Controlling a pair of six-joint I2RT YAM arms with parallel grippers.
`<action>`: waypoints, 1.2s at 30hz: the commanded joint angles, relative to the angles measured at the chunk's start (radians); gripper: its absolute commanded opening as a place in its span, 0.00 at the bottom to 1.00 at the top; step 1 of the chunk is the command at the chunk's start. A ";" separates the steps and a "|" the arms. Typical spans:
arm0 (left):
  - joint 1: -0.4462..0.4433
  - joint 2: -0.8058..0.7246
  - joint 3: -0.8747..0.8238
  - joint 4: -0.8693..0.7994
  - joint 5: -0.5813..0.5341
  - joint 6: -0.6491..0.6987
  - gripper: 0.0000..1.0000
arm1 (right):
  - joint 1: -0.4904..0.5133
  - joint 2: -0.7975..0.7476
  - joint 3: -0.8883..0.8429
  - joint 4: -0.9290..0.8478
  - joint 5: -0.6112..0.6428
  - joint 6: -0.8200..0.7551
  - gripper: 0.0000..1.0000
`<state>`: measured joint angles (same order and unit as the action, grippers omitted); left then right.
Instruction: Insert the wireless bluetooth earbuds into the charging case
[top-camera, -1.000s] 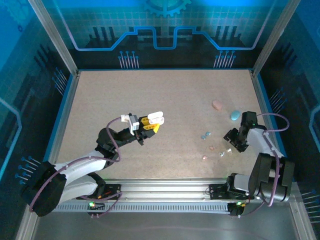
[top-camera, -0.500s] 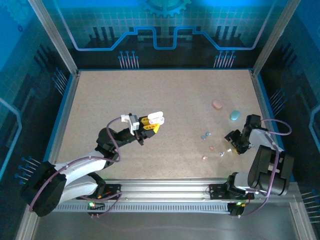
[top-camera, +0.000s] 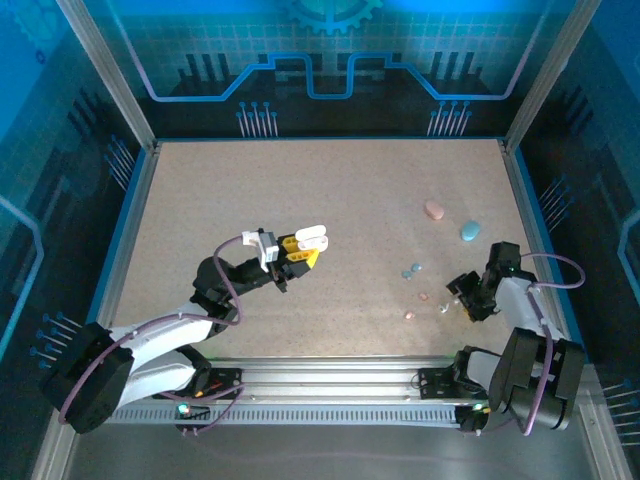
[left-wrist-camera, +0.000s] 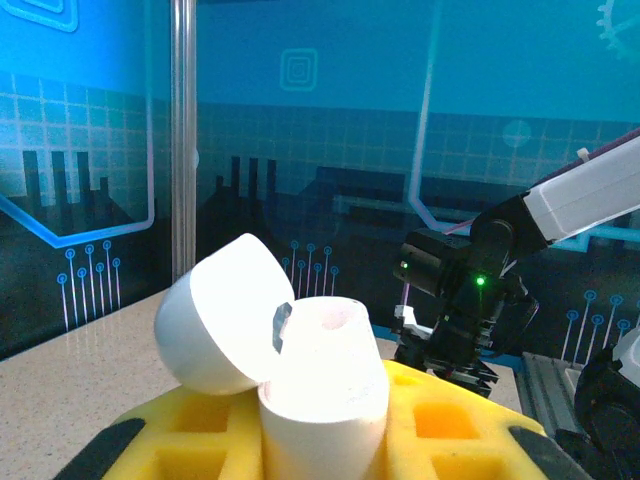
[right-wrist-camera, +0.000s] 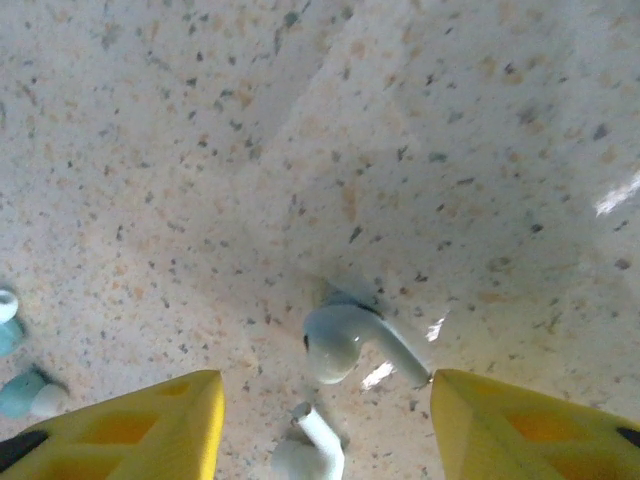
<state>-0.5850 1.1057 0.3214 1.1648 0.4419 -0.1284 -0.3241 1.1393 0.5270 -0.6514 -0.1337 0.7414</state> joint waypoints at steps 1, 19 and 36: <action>-0.006 -0.010 -0.015 0.056 0.021 0.005 0.12 | 0.023 0.003 -0.012 -0.033 -0.038 0.008 0.57; -0.006 -0.037 -0.016 0.025 0.014 0.011 0.13 | 0.045 0.032 0.083 -0.087 0.052 -0.071 0.57; -0.005 -0.044 -0.018 0.019 -0.006 0.018 0.12 | 0.287 -0.266 -0.038 -0.283 0.222 0.328 0.48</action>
<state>-0.5850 1.0843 0.3107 1.1633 0.4416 -0.1280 -0.0521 0.9066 0.5175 -0.8532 0.0277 0.9638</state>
